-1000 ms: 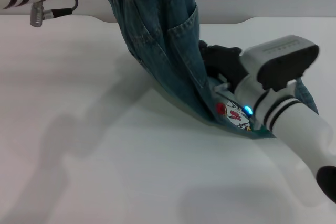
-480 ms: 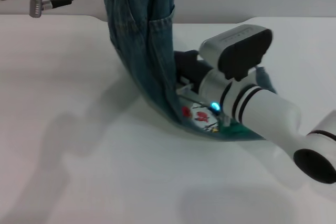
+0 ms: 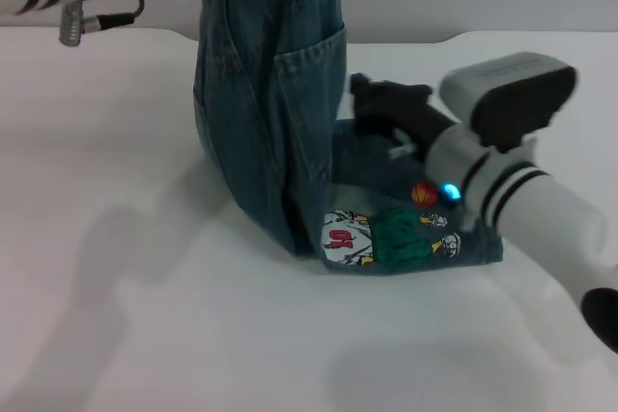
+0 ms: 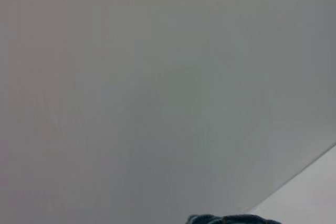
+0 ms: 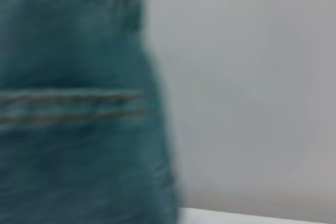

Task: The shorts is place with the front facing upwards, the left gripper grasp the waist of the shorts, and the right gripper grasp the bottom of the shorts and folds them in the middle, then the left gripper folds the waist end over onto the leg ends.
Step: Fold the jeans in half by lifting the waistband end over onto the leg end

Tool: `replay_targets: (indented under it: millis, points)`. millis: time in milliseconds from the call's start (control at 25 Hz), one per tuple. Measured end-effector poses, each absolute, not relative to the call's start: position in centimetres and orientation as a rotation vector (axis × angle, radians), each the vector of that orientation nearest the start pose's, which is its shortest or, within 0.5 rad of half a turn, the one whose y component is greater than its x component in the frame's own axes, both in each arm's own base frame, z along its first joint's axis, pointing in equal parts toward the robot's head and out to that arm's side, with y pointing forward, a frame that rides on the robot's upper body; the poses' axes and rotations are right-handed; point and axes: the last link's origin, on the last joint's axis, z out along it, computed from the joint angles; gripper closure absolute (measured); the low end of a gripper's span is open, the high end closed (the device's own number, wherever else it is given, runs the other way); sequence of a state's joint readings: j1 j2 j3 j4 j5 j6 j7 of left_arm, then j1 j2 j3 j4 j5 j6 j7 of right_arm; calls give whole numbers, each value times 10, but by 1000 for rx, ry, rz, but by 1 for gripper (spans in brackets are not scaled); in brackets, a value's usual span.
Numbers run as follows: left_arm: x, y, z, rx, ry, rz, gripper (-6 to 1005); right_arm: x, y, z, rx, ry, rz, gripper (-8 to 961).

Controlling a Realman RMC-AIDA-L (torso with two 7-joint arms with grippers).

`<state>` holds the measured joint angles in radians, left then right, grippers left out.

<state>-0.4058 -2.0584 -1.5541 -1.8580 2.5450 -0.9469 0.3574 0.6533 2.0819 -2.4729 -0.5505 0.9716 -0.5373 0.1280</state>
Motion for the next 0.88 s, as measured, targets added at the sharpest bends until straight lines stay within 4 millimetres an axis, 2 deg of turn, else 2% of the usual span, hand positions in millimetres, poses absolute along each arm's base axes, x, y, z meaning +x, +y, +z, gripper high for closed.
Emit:
replay_targets:
  millis: [320, 560, 680, 760, 880]
  points:
    - [-63, 360, 41, -2282, -475, -361, 893, 237, 387, -101, -1911, 846, 612, 956]
    - [-61, 355, 34, -2311, -477, -380, 892, 267, 390, -67, -1741, 829, 609, 956]
    - [-60, 350, 25, -2341, -480, -387, 892, 277, 381, -45, -1646, 738, 626, 956]
    - [-61, 349, 22, -2348, -481, -385, 892, 277, 373, -34, -1604, 659, 651, 956]
    - [-64, 345, 1, -2391, -499, -383, 892, 276, 354, -18, -1535, 564, 716, 956]
